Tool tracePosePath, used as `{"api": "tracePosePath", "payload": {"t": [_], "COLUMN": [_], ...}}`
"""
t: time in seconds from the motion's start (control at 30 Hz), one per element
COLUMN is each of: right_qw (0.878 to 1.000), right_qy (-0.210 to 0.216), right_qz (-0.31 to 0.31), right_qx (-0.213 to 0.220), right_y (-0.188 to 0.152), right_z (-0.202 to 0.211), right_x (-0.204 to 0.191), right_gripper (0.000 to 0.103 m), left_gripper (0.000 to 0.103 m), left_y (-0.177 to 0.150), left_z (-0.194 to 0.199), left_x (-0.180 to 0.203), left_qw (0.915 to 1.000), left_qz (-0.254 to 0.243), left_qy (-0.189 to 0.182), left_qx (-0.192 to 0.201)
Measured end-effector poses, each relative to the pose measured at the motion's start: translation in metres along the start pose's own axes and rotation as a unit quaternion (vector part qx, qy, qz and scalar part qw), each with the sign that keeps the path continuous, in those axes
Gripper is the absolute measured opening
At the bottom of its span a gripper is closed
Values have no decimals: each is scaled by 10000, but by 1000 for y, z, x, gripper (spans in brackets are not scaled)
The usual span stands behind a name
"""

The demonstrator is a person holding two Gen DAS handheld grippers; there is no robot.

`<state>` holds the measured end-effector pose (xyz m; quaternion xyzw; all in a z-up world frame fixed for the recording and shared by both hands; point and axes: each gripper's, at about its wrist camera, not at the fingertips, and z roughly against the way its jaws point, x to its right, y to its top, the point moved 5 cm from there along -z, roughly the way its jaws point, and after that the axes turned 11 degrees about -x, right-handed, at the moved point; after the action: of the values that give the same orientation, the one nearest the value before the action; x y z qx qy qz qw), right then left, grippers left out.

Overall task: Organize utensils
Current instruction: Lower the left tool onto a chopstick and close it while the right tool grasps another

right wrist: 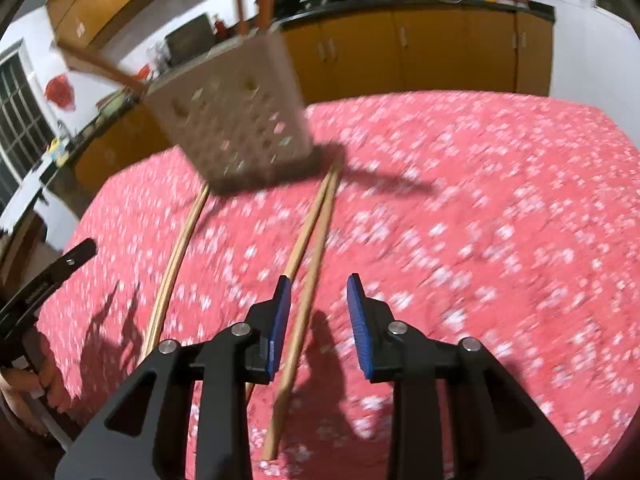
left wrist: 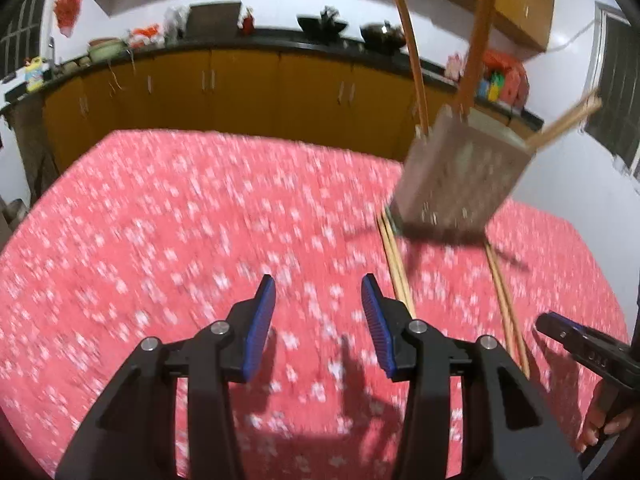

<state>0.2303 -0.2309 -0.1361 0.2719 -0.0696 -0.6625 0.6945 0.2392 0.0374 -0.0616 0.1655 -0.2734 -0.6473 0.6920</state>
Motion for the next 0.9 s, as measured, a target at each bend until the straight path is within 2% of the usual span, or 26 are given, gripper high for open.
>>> {"api": "tracePosePath", "payload": {"t": [0.13, 0.23, 0.37, 0.47, 0.57, 0.7, 0.9], "right_qw": [9996, 9987, 9976, 9966, 9966, 9964, 9965], "right_qy": [-184, -433, -690, -752, -749, -805, -803], "right_qz": [145, 258, -28, -323, -336, -268, -240], "right_qx": [-174, -122, -17, 30, 45, 68, 62], "right_y": [-3, -2, 7, 11, 11, 9, 10], "right_z": [-13, -15, -15, -12, -12, -11, -14], "right_x": [-9, -5, 16, 33, 38, 38, 37], "right_gripper": [23, 10, 8, 8, 8, 8, 8], "left_gripper": [45, 45, 42, 36, 31, 26, 25], "left_y": [-11, -16, -19, -25, -31, -37, -38], "left_z": [-9, -13, -18, -23, -27, -34, -38], "left_x": [9, 15, 29, 40, 49, 55, 59], "left_qw": [9996, 9988, 9968, 9945, 9923, 9904, 9895], "left_qz": [-176, -313, -449, -548, -678, -818, -947], "left_qy": [-124, -285, -502, -671, -749, -697, -598], "left_qx": [-166, -259, -436, -591, -718, -870, -915]}}
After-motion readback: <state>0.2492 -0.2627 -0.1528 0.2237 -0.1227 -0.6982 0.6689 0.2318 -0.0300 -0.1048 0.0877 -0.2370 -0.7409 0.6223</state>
